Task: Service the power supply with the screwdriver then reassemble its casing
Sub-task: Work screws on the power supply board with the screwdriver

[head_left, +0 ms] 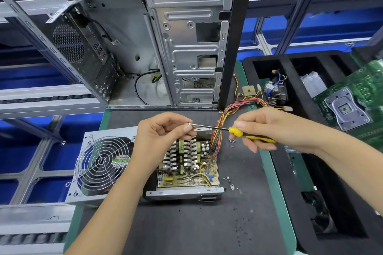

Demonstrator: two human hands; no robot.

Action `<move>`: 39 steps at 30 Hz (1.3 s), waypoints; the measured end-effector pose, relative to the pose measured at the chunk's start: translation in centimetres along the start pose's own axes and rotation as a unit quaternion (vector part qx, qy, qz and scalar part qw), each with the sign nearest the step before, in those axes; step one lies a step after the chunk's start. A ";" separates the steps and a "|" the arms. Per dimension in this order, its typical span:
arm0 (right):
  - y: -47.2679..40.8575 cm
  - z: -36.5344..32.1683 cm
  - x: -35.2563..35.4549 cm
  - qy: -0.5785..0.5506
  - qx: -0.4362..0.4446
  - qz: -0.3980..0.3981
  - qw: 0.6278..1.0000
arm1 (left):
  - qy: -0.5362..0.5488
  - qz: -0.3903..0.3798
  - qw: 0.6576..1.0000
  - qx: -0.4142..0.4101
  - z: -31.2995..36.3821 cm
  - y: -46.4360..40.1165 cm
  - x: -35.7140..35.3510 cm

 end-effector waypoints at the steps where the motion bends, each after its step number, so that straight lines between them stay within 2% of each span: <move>1: 0.0 0.3 -0.2 -0.009 -0.001 0.004 1.000 | 0.002 0.000 1.000 -0.003 0.1 -0.1 0.0; 7: 0.0 1.7 -0.5 -0.019 -0.007 0.027 0.999 | -0.006 -0.029 1.000 0.002 -0.1 -0.6 0.0; 14: -0.6 3.4 -1.9 -0.038 0.007 0.051 0.998 | 0.022 -0.011 1.000 0.009 -1.2 -0.9 -0.2; 17: -0.7 3.9 -2.1 -0.046 0.009 0.061 0.997 | -0.087 -0.025 0.995 0.032 -1.7 -0.9 0.3; 19: -0.8 4.7 -2.5 -0.055 0.005 0.085 0.995 | -0.259 -0.081 0.960 0.065 -2.2 -0.8 0.9; 22: -1.8 6.4 -3.5 -0.007 -0.010 0.146 0.989 | -0.483 -0.235 0.837 0.103 -3.3 -0.5 0.6; 24: -2.8 7.5 -3.9 0.029 -0.021 0.203 0.979 | -0.567 -0.269 0.773 0.095 -4.1 -0.3 0.4; 26: -3.6 8.4 -4.1 0.055 -0.029 0.264 0.963 | -0.610 -0.256 0.745 0.083 -4.6 -0.3 0.5; 28: -4.1 8.9 -4.1 0.111 -0.049 0.311 0.943 | -0.639 -0.233 0.730 0.073 -4.7 -0.4 0.7; 30: -4.5 9.4 -4.2 0.146 -0.068 0.332 0.929 | -0.643 -0.217 0.731 0.067 -4.6 -0.3 0.8; 39: -5.5 10.4 -3.5 0.101 -0.034 0.296 0.949 | -0.623 -0.208 0.751 0.069 -4.8 -0.3 0.8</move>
Point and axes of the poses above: each hand's wrist, its own y-axis away from the middle knuckle, its own x-axis out of the back of the hand, z = x × y, the point moved 3 cm from there along -y, towards the middle knuckle, and after that the axes turned 11 degrees about -z, right-handed, at the moved point
